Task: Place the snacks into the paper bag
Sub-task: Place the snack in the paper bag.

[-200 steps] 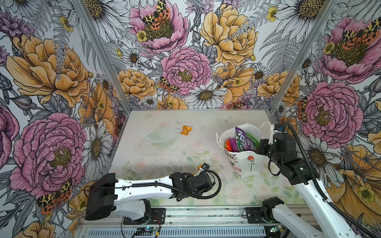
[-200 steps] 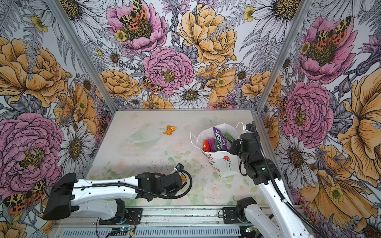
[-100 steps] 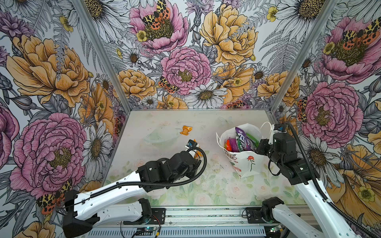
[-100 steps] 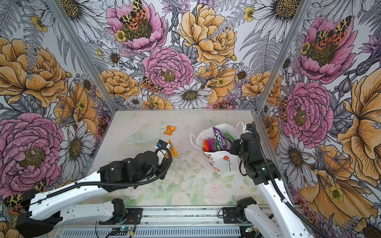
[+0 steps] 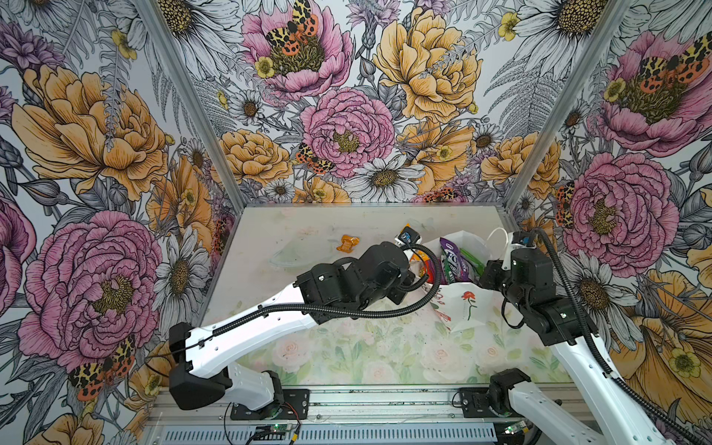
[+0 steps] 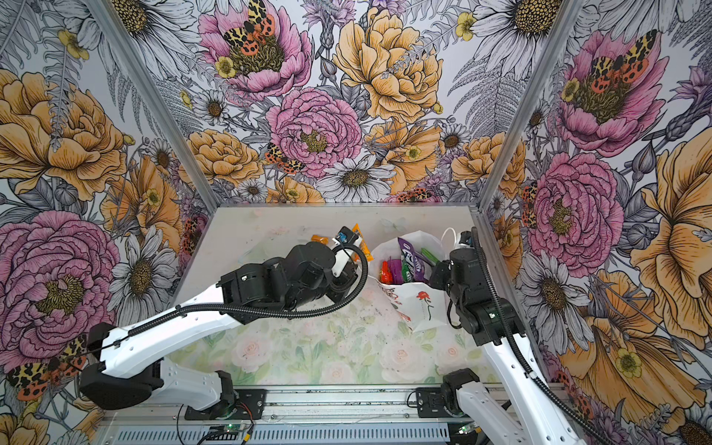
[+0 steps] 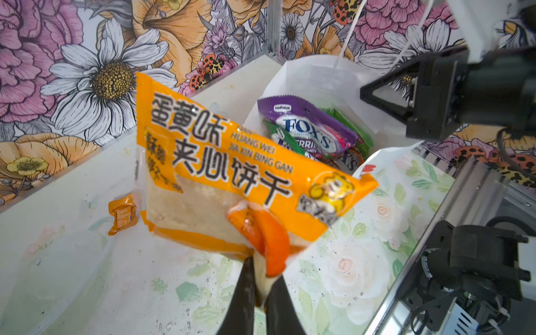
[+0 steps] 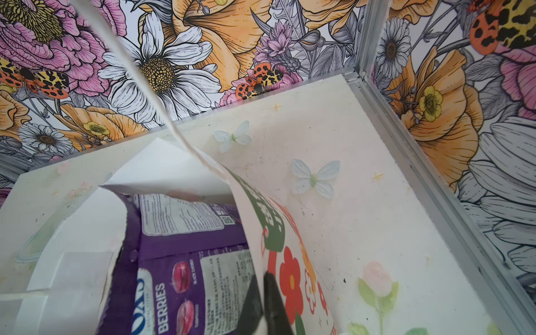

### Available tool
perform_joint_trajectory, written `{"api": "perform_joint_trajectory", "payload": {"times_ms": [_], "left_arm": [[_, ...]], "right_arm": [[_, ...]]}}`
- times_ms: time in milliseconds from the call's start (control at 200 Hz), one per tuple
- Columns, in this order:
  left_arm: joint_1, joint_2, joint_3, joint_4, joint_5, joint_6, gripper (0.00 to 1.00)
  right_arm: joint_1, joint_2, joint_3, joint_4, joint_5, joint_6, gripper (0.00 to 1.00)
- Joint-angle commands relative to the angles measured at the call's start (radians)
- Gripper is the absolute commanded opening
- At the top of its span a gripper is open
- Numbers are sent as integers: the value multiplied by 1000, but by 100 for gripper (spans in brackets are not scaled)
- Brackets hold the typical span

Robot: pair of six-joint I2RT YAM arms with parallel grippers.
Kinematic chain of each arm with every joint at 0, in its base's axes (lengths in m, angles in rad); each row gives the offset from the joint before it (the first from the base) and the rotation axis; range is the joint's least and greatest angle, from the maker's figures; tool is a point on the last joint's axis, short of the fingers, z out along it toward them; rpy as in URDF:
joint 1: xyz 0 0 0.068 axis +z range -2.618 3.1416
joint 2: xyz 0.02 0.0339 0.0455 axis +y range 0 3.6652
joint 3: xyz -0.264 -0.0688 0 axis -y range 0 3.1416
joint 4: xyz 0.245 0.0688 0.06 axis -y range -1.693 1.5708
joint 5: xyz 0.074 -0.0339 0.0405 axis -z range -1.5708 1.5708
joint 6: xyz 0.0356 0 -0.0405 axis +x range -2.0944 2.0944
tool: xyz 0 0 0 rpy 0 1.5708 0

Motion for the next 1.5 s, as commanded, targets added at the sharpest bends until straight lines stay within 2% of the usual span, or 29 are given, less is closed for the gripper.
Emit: {"api": "perform_joint_trajectory", "payload": {"times_ms": [0, 335, 540, 831, 1276, 1436, 1491], "left_arm": [[-2, 71, 112, -12, -17, 80, 0], [28, 358, 425, -150, 68, 133, 0], [40, 494, 528, -265, 119, 140, 0], [71, 528, 554, -302, 164, 130, 0], [79, 538, 558, -316, 165, 122, 0], [79, 537, 561, -316, 165, 120, 9], [79, 536, 561, -315, 165, 119, 15]], "right_arm": [[-4, -9, 0, 52, 11, 9, 0], [-8, -12, -1, 52, 10, 9, 0], [-8, -8, 1, 53, 10, 10, 0], [-11, -4, 1, 53, 7, 11, 0], [-11, -8, 0, 52, 5, 10, 0], [-10, -9, 0, 53, 6, 10, 0], [-11, -8, 0, 52, 6, 10, 0]]}}
